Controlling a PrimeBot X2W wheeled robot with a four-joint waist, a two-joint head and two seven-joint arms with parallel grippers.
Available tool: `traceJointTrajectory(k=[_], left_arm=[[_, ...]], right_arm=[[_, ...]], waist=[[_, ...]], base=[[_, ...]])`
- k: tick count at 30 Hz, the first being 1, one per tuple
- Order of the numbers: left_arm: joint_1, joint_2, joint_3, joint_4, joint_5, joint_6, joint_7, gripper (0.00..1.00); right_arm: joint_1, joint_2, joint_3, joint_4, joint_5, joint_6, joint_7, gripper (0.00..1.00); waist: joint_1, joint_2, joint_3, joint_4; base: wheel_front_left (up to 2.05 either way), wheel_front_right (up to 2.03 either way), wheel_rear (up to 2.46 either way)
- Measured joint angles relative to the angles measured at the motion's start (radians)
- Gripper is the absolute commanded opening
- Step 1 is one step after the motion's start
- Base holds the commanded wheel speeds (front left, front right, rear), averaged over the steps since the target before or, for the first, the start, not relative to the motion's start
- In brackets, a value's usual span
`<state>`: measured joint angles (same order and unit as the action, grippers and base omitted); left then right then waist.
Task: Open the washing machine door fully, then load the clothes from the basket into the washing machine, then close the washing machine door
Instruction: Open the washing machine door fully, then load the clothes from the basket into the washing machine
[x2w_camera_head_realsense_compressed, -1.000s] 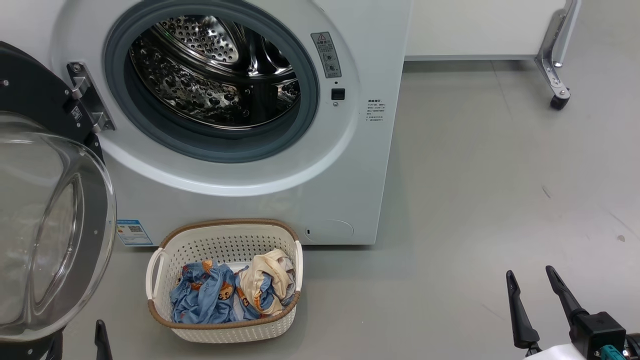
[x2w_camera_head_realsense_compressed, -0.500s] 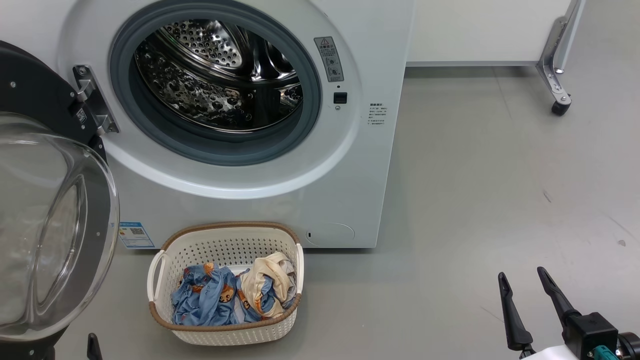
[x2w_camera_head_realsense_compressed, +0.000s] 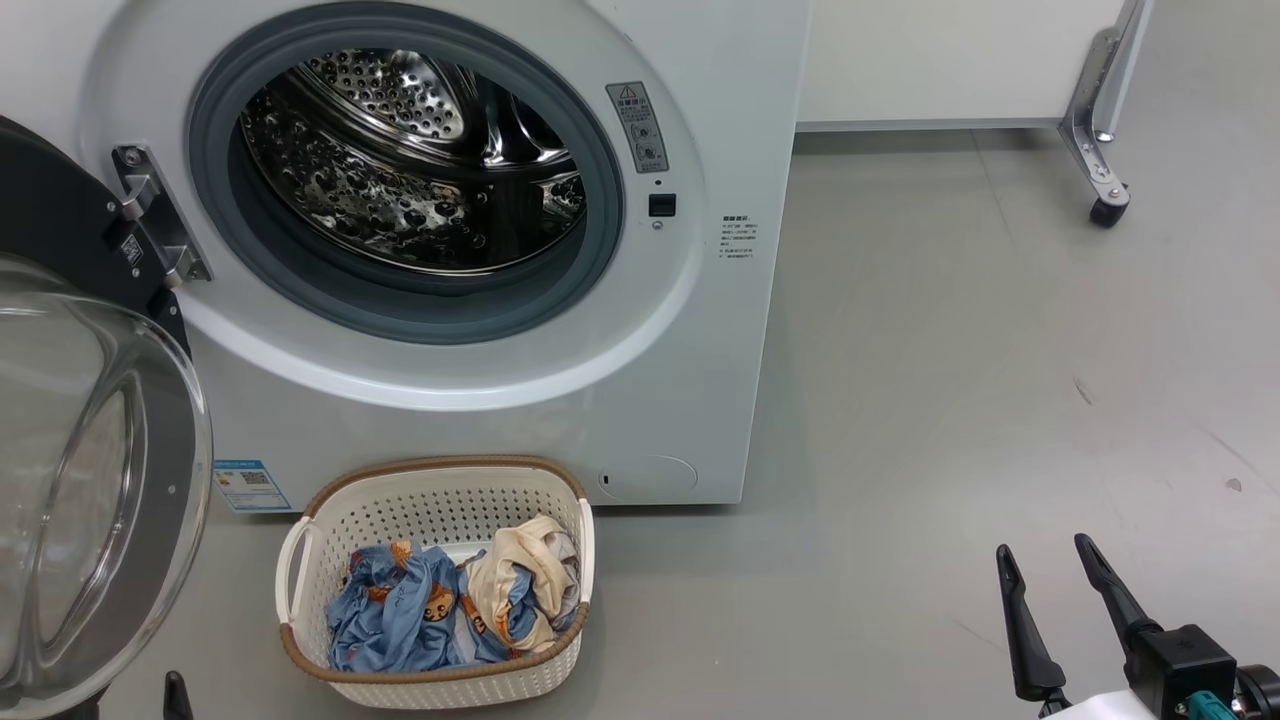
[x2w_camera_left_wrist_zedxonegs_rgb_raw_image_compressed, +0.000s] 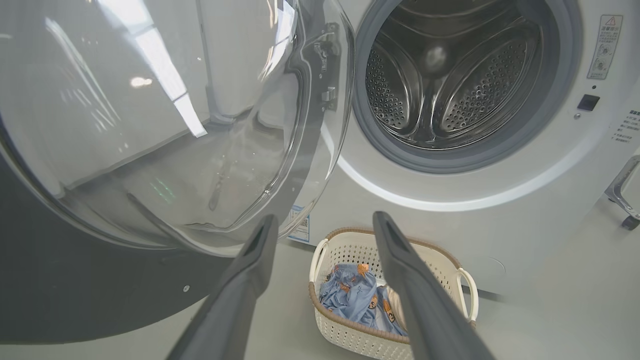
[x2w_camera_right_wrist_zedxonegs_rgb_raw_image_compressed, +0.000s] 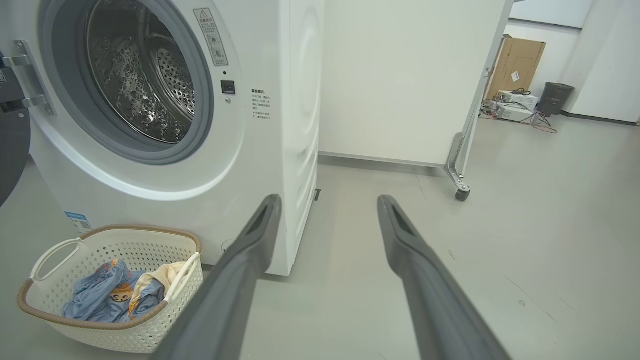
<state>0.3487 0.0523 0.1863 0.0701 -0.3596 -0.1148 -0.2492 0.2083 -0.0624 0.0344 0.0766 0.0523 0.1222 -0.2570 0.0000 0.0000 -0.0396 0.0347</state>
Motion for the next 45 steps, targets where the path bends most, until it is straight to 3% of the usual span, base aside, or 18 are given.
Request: traceJointTrajectory(k=[33, 45], left_arm=[[-0.002, -0.004, 0.018, 0.018, 0.034, -0.008, 0.0, 1.0], [-0.022, -0.005, -0.062, 0.045, 0.061, -0.009, 0.0, 1.0]], right_arm=[[-0.012, 0.002, 0.003, 0.002, 0.001, 0.0, 0.0, 1.0], [-0.012, 0.005, 0.021, -0.001, 0.006, 0.0, 0.0, 1.0]], waist=[[0.0, 0.0, 0.016, -0.002], [0.0, 0.0, 0.054, -0.022]], base=[[0.48, -0.49, 0.01], [0.0, 0.0, 0.0]])
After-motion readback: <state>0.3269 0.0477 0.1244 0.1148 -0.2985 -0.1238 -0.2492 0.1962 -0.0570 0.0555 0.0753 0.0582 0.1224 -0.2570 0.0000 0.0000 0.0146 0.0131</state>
